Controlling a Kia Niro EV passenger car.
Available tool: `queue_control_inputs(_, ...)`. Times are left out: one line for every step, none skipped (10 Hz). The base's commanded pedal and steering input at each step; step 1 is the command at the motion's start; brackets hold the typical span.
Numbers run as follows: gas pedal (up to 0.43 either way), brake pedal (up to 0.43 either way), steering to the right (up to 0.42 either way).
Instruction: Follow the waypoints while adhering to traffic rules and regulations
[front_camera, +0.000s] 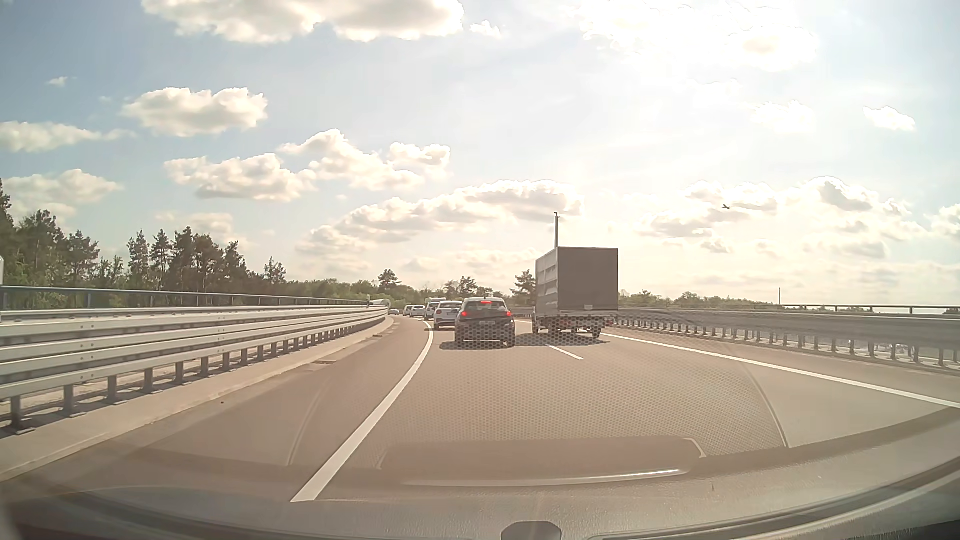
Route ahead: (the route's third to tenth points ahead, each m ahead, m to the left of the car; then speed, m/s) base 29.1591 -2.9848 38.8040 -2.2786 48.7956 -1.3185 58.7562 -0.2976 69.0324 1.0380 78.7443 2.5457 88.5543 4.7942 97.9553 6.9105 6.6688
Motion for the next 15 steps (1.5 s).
queue_control_inputs(0.067, 0.000, -0.011)
queue_control_inputs(0.067, 0.000, -0.011)
queue_control_inputs(0.067, 0.000, -0.011)
queue_control_inputs(0.067, 0.000, -0.011)
queue_control_inputs(0.067, 0.000, -0.010)
queue_control_inputs(0.067, 0.000, -0.010)
queue_control_inputs(0.067, 0.000, -0.010)
queue_control_inputs(0.067, 0.000, -0.009)
queue_control_inputs(0.067, 0.000, -0.009)
queue_control_inputs(0.067, 0.000, -0.008)
queue_control_inputs(0.067, 0.000, -0.008)
queue_control_inputs(0.067, 0.000, -0.009)
queue_control_inputs(0.067, 0.000, -0.008)
queue_control_inputs(0.059, 0.000, -0.008)
queue_control_inputs(0.059, 0.000, -0.009)
